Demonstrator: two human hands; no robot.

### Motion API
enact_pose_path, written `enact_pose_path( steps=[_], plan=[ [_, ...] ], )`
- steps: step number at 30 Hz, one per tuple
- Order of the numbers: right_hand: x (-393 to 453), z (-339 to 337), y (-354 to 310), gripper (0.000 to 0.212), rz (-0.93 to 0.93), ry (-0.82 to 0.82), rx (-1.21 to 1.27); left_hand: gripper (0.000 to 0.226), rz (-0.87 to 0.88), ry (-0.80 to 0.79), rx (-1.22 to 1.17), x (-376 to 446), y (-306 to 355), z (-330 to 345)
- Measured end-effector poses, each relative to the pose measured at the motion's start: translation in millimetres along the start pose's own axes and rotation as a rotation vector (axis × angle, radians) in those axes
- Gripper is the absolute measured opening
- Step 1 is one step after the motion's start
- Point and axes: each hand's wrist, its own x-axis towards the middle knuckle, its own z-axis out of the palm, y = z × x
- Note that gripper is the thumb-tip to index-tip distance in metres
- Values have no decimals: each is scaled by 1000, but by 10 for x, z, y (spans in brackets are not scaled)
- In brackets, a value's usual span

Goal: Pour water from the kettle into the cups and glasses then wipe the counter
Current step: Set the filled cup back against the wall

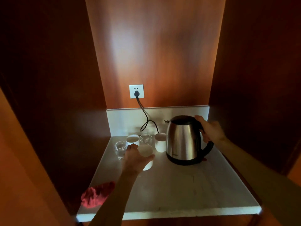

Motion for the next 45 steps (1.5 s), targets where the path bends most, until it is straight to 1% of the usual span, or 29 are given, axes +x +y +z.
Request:
enact_pose_path(
  steps=[3,7,10,14,18,23,25,30,33,37,42,45],
  plan=[
    [89,1,281,59,18,116,50,85,-35,47,5,109,5,66],
    [248,124,601,64,25,203,55,81,-9,75,13,224,80,169],
    [338,159,709,61,5,239,54,80,4,46,-57,302,160,256],
    [528,162,835,64,-12,267,68,78,15,-1,-97,390,312,341],
    [702,158,921,64,2,258,71,79,10,-30,-139,488,395,395],
    [848,122,985,66,15,223,29,81,22,-33,-95,568,438,419],
    [829,126,957,68,8,219,-2,82,21,-33,-95,586,425,420],
    [679,106,919,65,-38,213,-18,85,10,-46,-92,589,361,433],
    [626,65,961,59,-11,245,-20,84,26,-59,-76,551,355,425],
    [573,57,954,59,-6,231,-62,83,27,-74,-74,512,357,377],
    [588,24,923,66,24,195,-185,85,-4,-60,-54,501,269,311],
    [525,-5,845,65,-31,155,-352,82,-10,-62,-51,452,203,230]
  ],
)
